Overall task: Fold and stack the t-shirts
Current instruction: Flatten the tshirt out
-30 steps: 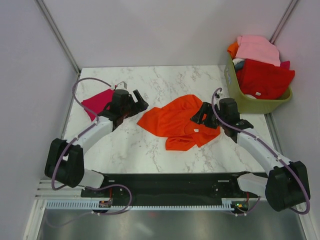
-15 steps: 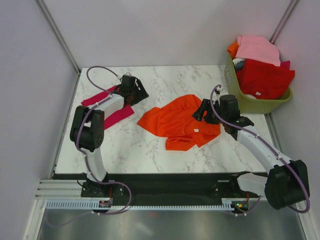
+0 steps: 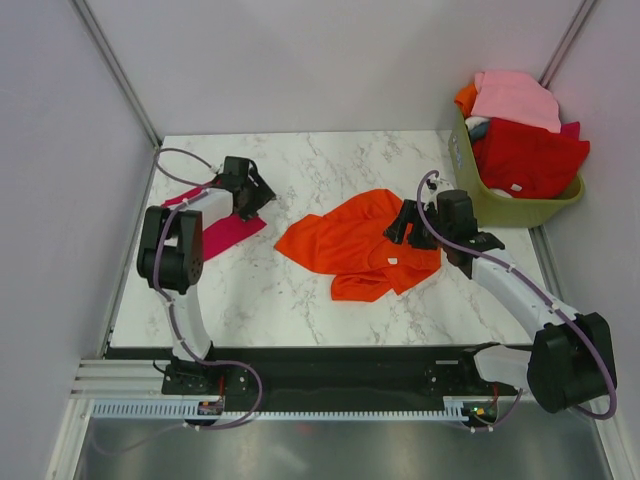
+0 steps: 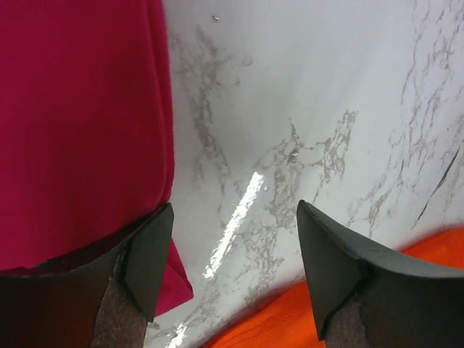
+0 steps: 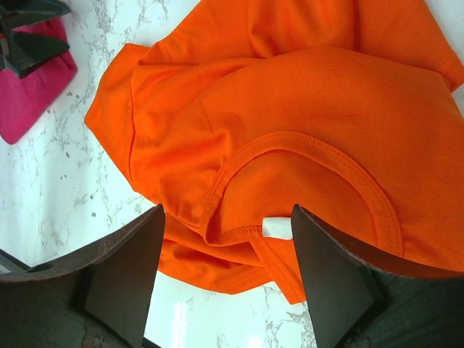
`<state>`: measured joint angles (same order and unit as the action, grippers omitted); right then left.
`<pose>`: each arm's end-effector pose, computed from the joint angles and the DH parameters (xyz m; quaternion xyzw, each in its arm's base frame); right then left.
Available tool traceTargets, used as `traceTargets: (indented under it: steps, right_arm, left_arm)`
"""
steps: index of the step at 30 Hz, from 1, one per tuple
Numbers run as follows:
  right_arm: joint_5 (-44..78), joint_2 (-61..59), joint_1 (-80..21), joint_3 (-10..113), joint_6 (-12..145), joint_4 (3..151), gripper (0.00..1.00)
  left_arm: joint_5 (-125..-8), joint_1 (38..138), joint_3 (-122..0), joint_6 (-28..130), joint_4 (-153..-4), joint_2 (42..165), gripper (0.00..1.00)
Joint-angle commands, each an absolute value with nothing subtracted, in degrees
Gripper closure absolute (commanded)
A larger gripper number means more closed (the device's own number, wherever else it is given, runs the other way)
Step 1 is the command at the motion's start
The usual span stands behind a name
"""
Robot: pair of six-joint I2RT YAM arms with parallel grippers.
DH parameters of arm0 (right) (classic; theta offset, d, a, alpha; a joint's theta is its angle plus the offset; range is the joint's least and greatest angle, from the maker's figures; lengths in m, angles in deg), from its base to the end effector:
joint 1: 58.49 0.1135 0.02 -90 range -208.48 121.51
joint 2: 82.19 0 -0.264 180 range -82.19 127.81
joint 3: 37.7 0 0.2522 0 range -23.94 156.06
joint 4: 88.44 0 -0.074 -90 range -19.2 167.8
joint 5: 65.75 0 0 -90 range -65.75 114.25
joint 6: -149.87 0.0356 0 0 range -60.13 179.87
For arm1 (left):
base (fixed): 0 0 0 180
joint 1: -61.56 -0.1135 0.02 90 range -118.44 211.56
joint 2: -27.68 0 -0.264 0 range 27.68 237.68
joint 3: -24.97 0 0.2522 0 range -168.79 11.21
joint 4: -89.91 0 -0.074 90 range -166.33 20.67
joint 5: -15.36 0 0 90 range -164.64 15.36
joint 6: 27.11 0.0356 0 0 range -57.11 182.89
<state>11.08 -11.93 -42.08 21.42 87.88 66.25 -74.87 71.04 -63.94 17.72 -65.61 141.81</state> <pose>0.2526 0.0828 0.2487 0.0382 0.8876 0.2639 0.3756 0.4212 -0.0702 0.1634 -0.2883 0.8934 -0.1565 0.3069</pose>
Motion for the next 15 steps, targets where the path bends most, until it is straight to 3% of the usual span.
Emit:
traceTargets:
  steps: [1,9,15]
  right_arm:
    - [11.4,-13.0,-41.9,20.7,86.8,67.4,0.21]
    - [12.5,-13.1,-41.8,19.0,86.4,67.3,0.21]
    - [21.5,-16.1,-41.9,17.4,86.5,62.8,0.1]
  left_arm:
    - [-78.7,69.0,-58.9,14.8,-63.5,136.8,0.23]
    - [-83.6,62.4,-46.6,9.7,-63.5,123.9,0.2]
    - [-83.6,61.9,-36.0,8.8,-68.2,110.5,0.2]
